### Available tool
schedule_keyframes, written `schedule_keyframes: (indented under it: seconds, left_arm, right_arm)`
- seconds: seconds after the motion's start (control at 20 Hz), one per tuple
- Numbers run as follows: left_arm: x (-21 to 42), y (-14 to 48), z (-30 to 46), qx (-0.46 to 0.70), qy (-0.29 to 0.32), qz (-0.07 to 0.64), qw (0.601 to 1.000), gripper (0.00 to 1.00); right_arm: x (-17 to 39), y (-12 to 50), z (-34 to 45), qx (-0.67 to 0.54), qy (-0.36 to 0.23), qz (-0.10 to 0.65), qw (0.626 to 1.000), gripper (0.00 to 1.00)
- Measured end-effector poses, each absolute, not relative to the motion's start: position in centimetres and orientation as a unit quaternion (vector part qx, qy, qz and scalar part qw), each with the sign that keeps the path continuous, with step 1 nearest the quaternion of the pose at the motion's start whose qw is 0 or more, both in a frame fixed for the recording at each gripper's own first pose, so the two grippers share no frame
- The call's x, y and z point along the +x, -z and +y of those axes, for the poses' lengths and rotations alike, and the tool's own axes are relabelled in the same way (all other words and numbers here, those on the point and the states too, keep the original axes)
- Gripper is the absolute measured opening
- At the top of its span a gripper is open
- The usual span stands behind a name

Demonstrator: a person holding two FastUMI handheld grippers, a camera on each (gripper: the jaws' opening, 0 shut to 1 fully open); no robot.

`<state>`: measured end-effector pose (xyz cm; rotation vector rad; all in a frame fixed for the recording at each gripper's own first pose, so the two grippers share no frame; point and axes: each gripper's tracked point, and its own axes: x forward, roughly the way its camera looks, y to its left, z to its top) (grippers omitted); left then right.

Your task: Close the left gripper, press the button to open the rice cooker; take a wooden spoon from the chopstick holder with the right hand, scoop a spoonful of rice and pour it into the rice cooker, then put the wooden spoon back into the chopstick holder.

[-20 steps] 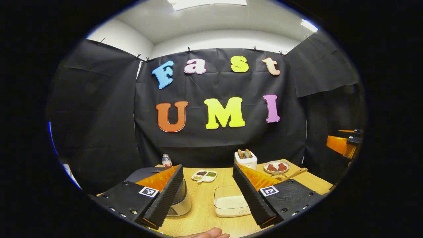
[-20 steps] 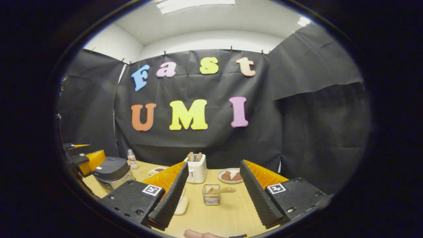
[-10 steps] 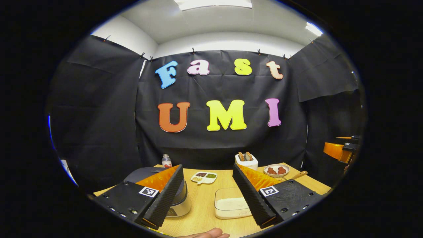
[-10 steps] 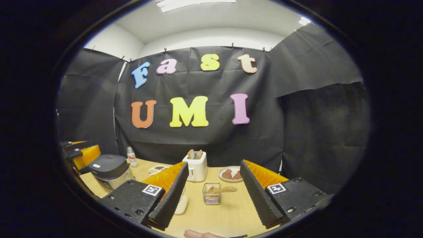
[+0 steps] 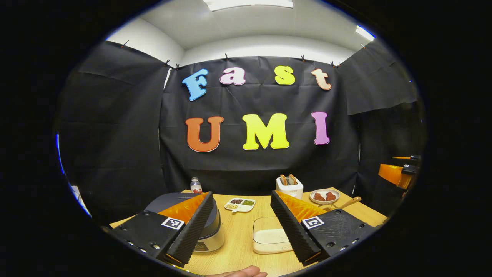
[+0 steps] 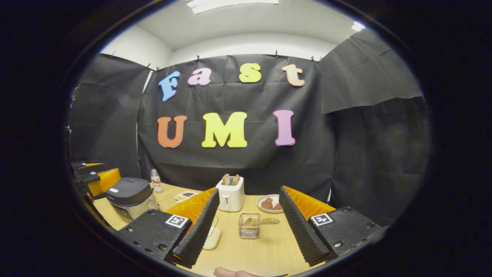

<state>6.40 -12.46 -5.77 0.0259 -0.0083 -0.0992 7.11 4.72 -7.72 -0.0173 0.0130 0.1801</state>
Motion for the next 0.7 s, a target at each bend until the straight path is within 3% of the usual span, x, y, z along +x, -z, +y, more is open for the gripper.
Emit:
schedule_keyframes:
  seconds: [0.15,0.2,0.25,0.3,0.4,0.45,0.5,0.6,0.7]
  left_arm:
    - [6.3,6.0,-12.5,0.019,0.049,-0.002,0.999,0.95]
    - [6.2,6.0,-12.5,0.022,0.048,0.0,0.999,0.96]
    - [6.1,6.0,-12.3,0.025,0.046,0.0,0.999,0.95]
    - [6.0,5.8,-12.2,0.027,0.043,-0.003,0.999,0.96]
    - [6.0,5.6,-11.9,0.029,0.036,-0.005,0.999,0.95]
    - [5.9,5.7,-11.9,0.029,0.034,-0.003,0.999,0.95]
    - [6.0,5.9,-11.8,0.03,0.031,-0.001,0.999,0.95]
    - [5.8,6.1,-11.8,0.03,0.026,0.005,0.999,0.95]
    - [5.3,6.1,-11.8,0.031,0.024,0.004,0.999,0.96]
  right_arm:
    - [7.3,8.4,4.2,-0.006,-0.083,0.018,0.996,1.0]
    - [7.2,8.3,4.1,-0.006,-0.084,0.016,0.996,0.94]
    - [7.1,8.1,4.1,-0.007,-0.085,0.015,0.996,1.0]
    - [7.1,8.1,3.9,-0.009,-0.085,0.014,0.996,0.94]
    - [6.8,7.8,3.6,-0.011,-0.085,0.008,0.996,1.0]
    - [6.7,7.5,3.5,-0.012,-0.086,0.004,0.996,0.95]
    - [6.5,7.3,3.3,-0.014,-0.086,-0.001,0.996,1.0]
    - [6.6,6.7,3.3,-0.019,-0.087,-0.01,0.996,1.0]
    - [6.5,6.7,3.7,-0.026,-0.094,-0.011,0.995,0.94]
